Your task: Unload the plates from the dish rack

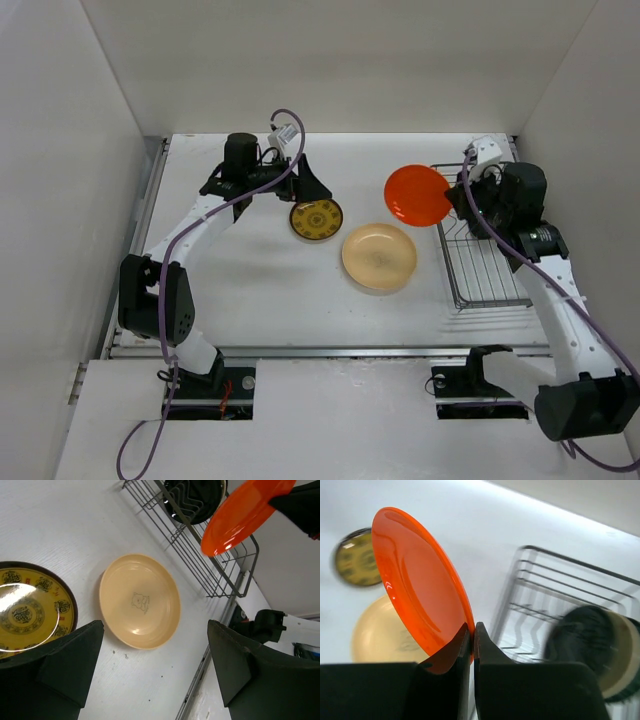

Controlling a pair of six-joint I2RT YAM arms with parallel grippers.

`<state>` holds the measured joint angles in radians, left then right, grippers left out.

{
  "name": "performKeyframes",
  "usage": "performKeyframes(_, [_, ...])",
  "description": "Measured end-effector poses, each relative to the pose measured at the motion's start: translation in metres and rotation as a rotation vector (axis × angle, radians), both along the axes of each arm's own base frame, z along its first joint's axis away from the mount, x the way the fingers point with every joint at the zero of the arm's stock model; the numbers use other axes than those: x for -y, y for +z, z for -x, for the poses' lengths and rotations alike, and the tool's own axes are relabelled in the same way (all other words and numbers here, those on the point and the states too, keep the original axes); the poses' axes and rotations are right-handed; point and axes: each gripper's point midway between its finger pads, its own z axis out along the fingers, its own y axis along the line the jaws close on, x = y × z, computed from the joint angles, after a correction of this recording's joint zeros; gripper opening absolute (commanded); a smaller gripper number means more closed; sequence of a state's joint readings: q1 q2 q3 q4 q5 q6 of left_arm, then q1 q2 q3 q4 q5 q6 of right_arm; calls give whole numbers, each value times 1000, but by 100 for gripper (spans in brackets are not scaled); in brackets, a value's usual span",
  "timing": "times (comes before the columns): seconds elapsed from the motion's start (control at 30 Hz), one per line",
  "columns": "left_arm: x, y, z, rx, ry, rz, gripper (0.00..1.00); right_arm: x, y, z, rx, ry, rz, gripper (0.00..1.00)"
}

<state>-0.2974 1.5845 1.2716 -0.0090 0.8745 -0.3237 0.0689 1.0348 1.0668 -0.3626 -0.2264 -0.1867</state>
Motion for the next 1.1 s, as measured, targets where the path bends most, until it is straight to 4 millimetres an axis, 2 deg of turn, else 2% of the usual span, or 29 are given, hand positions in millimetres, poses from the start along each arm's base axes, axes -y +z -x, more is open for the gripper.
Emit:
performKeyframes(0.2, [5, 8, 5, 28, -54, 34, 81, -70, -21, 16, -109, 288, -56, 0])
performKeyframes(0.33, [6, 10, 8, 44, -77, 40, 79, -101, -32, 18, -167, 395, -66, 0])
performKeyframes(0.43, [8, 9, 10, 60, -97, 34, 76, -117, -37, 14, -196, 442, -69, 0])
performKeyframes(0.57, [14, 4, 17, 78, -132, 15, 73, -129, -38, 6, -210, 469, -69, 0])
performKeyframes(0.77, [21, -2, 27, 89, -175, -9, 70, -135, -30, -7, -199, 475, -70, 0])
performKeyframes(0.9, [23, -5, 30, 92, -188, -20, 61, -140, -23, -13, -188, 489, -76, 0])
performKeyframes(1.07, [22, -11, 29, 86, -175, -44, 30, -149, -19, -16, -188, 523, -88, 0])
performKeyframes(1.1, [21, -13, 28, 81, -170, -50, 27, -151, -19, -15, -190, 532, -91, 0])
